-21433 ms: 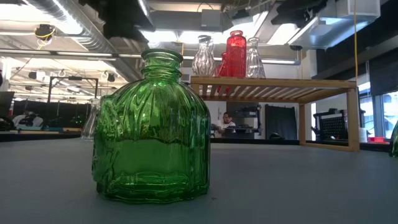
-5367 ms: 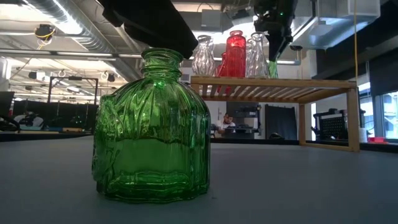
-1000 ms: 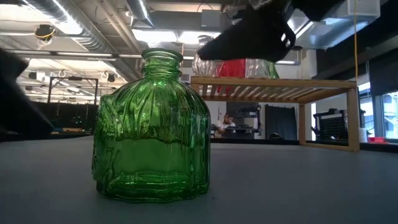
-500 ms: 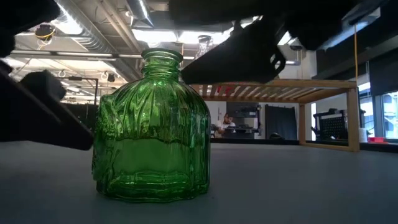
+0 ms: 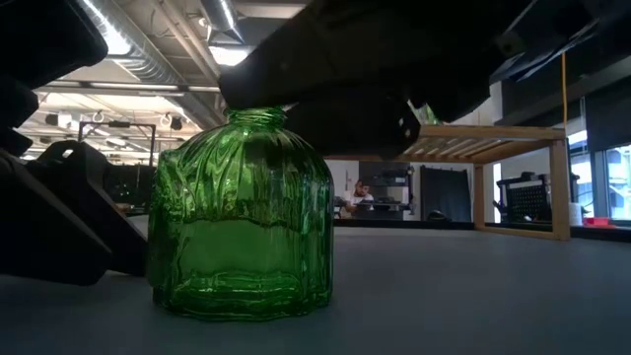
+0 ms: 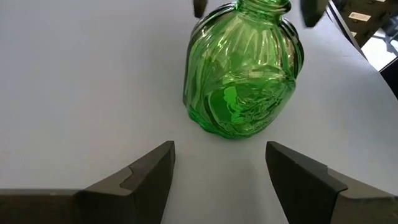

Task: Sort vases onto shelf
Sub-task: Put the bottom green vase onto the shelf aligned with the other green transparent vase

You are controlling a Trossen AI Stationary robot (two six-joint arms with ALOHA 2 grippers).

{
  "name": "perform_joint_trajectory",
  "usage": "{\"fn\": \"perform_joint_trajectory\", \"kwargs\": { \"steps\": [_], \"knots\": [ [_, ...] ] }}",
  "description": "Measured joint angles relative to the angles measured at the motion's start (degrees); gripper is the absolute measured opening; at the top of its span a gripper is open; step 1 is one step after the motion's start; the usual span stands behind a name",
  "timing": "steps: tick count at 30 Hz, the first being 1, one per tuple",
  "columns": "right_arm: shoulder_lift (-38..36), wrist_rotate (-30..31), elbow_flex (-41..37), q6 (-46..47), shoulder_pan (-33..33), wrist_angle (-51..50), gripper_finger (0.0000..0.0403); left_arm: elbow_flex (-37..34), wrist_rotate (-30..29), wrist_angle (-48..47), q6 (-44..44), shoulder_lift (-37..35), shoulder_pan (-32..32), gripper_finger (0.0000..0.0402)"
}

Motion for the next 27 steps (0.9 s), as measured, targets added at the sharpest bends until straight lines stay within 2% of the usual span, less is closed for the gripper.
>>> {"fn": "perform_joint_trajectory", "kwargs": {
  "steps": [8, 12, 19, 27],
  "knots": [
    [0.2, 0.7, 0.1, -1.7, -0.3, 0.6, 0.0105, 0.0, 0.0, 0.1, 0.0, 0.0, 0.0, 0.0247],
    [0.1, 1.0, 0.1, -3.3, -0.3, 0.6, 0.0063, 0.0, 0.0, 0.4, -0.1, 0.0, 0.0, 0.0247],
    [-2.3, 0.9, 0.0, -9.1, -0.3, -3.7, 0.0069, -0.1, 4.5, -0.6, 2.2, -2.1, 0.1, 0.0247],
    [-13.0, 2.3, -0.1, -11.6, -0.2, -18.9, 0.0064, 0.0, 11.2, -4.8, 10.1, -11.5, 2.0, 0.0247]
  ]
}}
